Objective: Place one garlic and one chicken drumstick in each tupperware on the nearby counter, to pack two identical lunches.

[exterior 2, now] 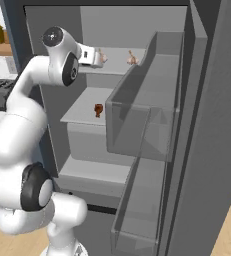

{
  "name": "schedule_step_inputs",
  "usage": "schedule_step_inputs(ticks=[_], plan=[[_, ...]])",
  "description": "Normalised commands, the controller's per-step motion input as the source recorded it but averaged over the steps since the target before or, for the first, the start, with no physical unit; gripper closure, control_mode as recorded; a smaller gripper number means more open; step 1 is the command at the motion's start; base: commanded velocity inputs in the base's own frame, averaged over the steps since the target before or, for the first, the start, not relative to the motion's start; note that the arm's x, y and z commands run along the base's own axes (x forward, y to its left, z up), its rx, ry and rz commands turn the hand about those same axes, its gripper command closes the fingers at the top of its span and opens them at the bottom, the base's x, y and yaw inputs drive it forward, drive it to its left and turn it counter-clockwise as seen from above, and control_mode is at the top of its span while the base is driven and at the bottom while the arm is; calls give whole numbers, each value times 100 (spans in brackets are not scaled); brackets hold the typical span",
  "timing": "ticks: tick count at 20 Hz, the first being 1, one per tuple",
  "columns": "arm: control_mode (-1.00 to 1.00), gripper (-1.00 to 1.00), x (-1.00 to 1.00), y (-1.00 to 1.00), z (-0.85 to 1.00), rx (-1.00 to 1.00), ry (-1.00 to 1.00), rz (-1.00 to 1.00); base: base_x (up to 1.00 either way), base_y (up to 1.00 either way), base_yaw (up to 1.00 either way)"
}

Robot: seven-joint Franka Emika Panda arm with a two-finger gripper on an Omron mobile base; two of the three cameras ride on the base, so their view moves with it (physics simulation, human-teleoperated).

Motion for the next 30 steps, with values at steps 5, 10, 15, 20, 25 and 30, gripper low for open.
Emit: schedule_step_inputs(ticks=[5,10,15,20,25,30], plan=[[-100,-100,83,1,-3,0,8,0,0,0,0],[-100,-100,79,0,0,0,5,0,0,0,0],[-100,-100,68,0,-7,0,0,0,0,0,0],[-100,-100,61,0,-11,0,0,0,0,0,0],[-100,-100,58,0,-17,0,1,0,0,0,0],[-100,-100,60,0,-20,0,0,0,0,0,0]])
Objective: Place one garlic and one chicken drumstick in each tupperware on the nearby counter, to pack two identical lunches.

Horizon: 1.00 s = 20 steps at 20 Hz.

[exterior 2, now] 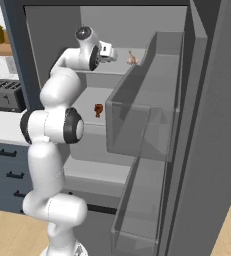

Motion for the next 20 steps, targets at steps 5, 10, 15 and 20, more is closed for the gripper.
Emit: schedule_step_inputs(ticks=[5,10,15,20], plan=[[-100,-100,62,0,-16,0,0,0,0,0,0],[-100,-100,58,0,-13,0,2,0,0,0,0],[-100,100,7,0,-39,0,11,0,0,0,0],[-100,100,-56,-2,-84,-2,6,0,0,0,0]])
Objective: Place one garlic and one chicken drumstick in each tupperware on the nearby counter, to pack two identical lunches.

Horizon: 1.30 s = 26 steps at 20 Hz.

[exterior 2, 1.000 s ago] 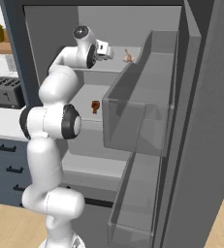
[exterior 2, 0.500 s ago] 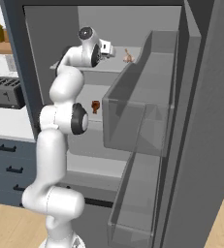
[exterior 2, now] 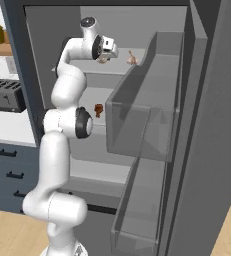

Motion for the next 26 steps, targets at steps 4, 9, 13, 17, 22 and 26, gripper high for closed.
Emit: schedule_step_inputs(ticks=[4,9,13,17,22,26], plan=[[-100,100,-43,-1,-100,-19,-27,-4,0,0,0],[-100,100,-18,-1,-53,-16,-43,-4,0,0,0],[-100,100,-100,-18,37,4,-9,-3,0,0,0],[-100,100,-100,-18,37,9,-1,-2,0,0,0],[-100,100,-100,-22,25,9,0,0,0,0,0],[-100,100,-100,-16,3,6,0,0,0,0,0]])
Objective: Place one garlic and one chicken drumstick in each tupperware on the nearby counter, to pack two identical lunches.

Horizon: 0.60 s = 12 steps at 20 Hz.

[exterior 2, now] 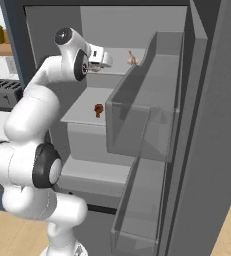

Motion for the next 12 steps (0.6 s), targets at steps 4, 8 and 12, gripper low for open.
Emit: schedule_step_inputs(ticks=[4,8,12], plan=[[-100,100,-100,0,-50,0,4,1,0,0,0],[-100,100,-100,0,-63,0,3,6,0,0,0],[-100,100,-100,6,-87,0,0,9,0,0,0]])
